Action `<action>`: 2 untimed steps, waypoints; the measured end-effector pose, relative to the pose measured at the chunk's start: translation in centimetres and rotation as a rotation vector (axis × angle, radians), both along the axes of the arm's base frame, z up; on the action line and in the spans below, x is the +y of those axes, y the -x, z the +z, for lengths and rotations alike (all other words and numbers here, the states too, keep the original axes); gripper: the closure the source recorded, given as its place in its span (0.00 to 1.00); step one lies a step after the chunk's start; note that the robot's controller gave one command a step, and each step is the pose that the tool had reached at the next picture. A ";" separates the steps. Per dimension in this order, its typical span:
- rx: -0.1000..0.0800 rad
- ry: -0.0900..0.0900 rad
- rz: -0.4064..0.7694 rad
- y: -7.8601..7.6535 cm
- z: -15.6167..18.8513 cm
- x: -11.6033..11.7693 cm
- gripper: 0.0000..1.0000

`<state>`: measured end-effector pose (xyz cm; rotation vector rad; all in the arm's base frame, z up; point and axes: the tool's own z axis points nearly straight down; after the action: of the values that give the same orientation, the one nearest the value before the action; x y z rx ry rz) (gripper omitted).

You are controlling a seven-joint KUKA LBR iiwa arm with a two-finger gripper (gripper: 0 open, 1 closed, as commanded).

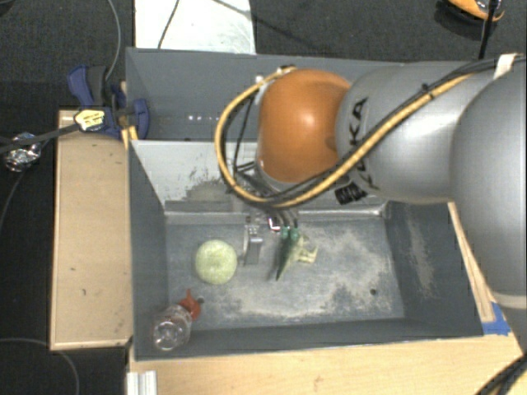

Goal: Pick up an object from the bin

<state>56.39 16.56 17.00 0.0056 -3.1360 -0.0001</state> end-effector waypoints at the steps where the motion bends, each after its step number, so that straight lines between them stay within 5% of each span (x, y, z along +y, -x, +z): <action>1: -0.008 -0.001 -0.004 -0.2 0.5 -0.1 0.00; 2: -0.008 -0.001 -0.122 0.0 -4.3 0.9 0.00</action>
Offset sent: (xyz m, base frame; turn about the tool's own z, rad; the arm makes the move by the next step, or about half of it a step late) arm -0.0039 0.0192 -0.1000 0.2483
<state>56.44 17.42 12.65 -0.1856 -3.1386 -0.0030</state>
